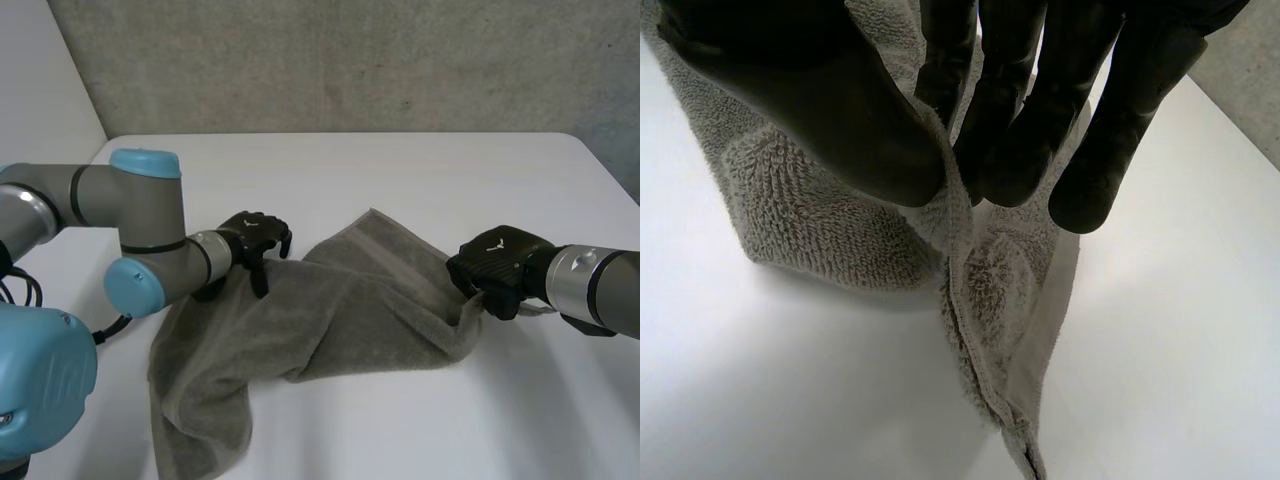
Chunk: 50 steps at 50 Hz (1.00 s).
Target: Fold the towel.
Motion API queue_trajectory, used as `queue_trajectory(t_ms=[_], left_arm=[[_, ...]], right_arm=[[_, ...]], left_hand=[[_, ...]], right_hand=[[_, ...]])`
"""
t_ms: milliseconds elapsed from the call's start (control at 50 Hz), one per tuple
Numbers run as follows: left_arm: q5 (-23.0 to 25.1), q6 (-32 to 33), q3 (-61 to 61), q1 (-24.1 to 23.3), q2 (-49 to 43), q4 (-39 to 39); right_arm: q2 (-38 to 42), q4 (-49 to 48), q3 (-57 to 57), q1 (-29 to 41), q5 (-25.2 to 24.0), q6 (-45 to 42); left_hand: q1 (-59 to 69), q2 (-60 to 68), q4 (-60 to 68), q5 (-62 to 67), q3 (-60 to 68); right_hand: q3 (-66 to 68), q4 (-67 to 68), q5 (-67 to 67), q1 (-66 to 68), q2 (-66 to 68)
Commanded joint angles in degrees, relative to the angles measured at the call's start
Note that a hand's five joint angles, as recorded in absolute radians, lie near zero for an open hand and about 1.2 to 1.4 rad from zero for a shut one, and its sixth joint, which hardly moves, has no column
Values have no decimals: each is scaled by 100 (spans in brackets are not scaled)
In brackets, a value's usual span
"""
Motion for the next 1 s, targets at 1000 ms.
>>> queue_trajectory(t_ms=[1000], left_arm=[[-35, -24, -465, 234, 4420, -716]], right_arm=[[-1607, 1723, -3558, -122, 36, 1158]], left_hand=[[5705, 5739, 5762, 5682, 5735]], right_hand=[[335, 356, 362, 464, 594]])
